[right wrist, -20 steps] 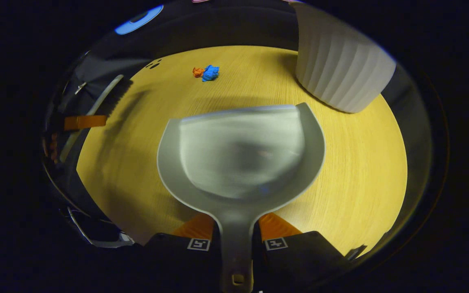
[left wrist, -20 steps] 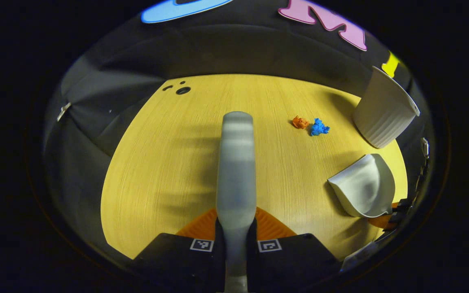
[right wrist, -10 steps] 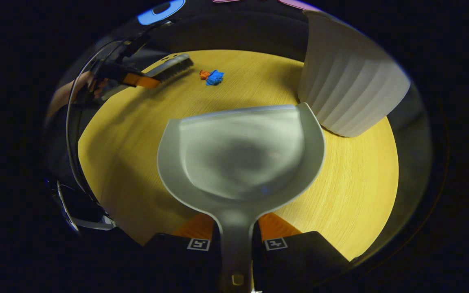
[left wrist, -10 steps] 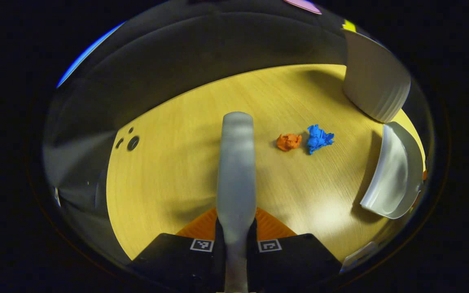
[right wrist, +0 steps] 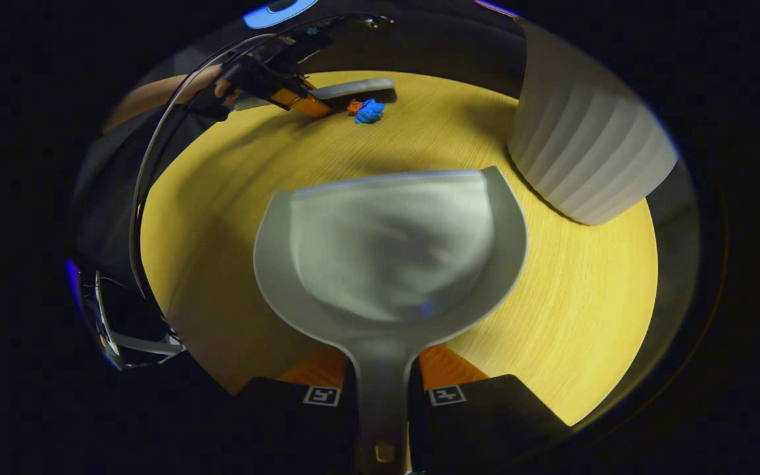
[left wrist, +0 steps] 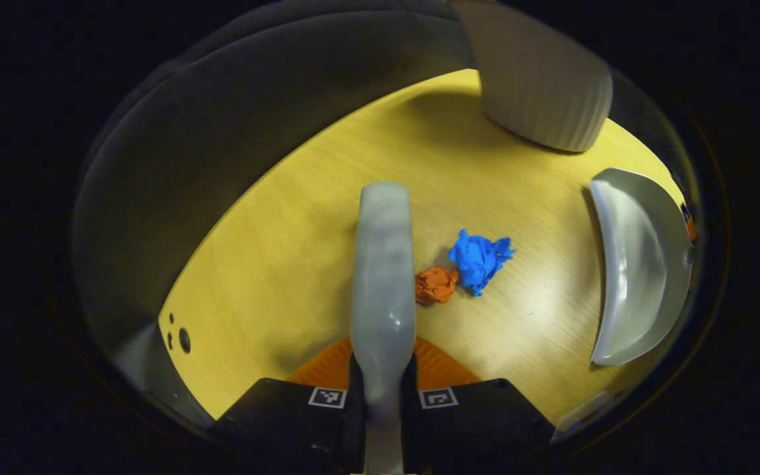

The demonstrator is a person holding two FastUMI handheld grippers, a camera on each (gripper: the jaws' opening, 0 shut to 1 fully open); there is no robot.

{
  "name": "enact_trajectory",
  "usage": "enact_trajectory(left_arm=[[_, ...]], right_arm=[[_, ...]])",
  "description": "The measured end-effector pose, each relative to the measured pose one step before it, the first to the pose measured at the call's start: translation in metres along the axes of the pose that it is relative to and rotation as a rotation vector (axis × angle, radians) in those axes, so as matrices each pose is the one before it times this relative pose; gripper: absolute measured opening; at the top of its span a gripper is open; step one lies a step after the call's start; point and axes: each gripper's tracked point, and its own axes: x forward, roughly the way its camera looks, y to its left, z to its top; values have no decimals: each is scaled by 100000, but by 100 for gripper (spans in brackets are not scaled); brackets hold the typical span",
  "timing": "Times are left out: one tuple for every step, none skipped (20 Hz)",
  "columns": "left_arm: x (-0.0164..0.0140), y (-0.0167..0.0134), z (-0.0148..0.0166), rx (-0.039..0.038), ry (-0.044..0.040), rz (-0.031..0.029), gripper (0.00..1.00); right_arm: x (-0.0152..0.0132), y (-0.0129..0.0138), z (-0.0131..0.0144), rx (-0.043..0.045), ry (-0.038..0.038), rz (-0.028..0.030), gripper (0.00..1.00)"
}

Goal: Pick up the small broom and dustpan from the desktop, sweep the trash into the dustpan with the broom, and then empty the trash into the garbage bin.

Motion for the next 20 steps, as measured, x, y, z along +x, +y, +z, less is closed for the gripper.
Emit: enact_trajectory(left_arm=[[213,-646,431,3064,-1140,-2705,26],[-408,-424,44,1719,-419,-3802,28],[-237,-951,27,1505,-23,-4088,26],[-1041,-1306,9,1507,259,-4150,26],[-587,-1465,88,1849,555,-4202,29],[-87,-1340,-111,2970,2147,-2810,26],[-113,-1420,-32,3695,1553,-1748,26],[286,-1309,-219,3253,1065,-2808,26],[-14,-1787,56,1756,588,-3908,26],[6,-1689,39,-119,432,-4517,29],[37,-1837,-125,-2379,1162,-5148,26],[-173,-1798,-520,-3243,487,-4920,26],[-143,-1747,62,-3081,-600,-3656,29],[235,-1564,198,-3320,-1113,-4175,26],[270,-1626,-43,-4006,-1255,-3740,23],[193,-1158,17,-4293,-1114,-2852,26],[90,-848,-109,-3670,-1323,-1293,26],[331,-337,-28,-2969,-1547,1741,26],[15,-21,-93,-1664,-1742,2826,24],[187,-18,-12,-1734,-2089,3368,26]], right_arm=[[-34,122,19,832,498,954,33],[-218,238,26,917,667,1039,33],[-78,188,-160,759,745,904,33],[18,45,83,413,446,462,33],[13,-12,40,-518,-55,112,33],[-28,-65,52,-704,165,-4,33],[134,-248,-204,-417,217,-82,33],[18,-45,-36,-346,15,-89,33],[9,5,-8,-548,-180,31,34],[-76,-58,-20,-544,20,170,29],[32,-95,-86,82,-60,174,34],[-73,-119,26,172,-291,-78,34],[-135,184,-274,-213,-247,-289,34],[-104,-38,-215,-448,-303,-838,33],[-210,-76,-280,-525,-142,-1052,34],[-217,17,-221,-454,-447,-747,34],[-163,149,-360,-176,-254,-252,33],[-108,-2,294,319,-287,-275,33],[175,23,-69,192,-500,-467,33],[-11,11,-118,-263,-420,-770,33]])
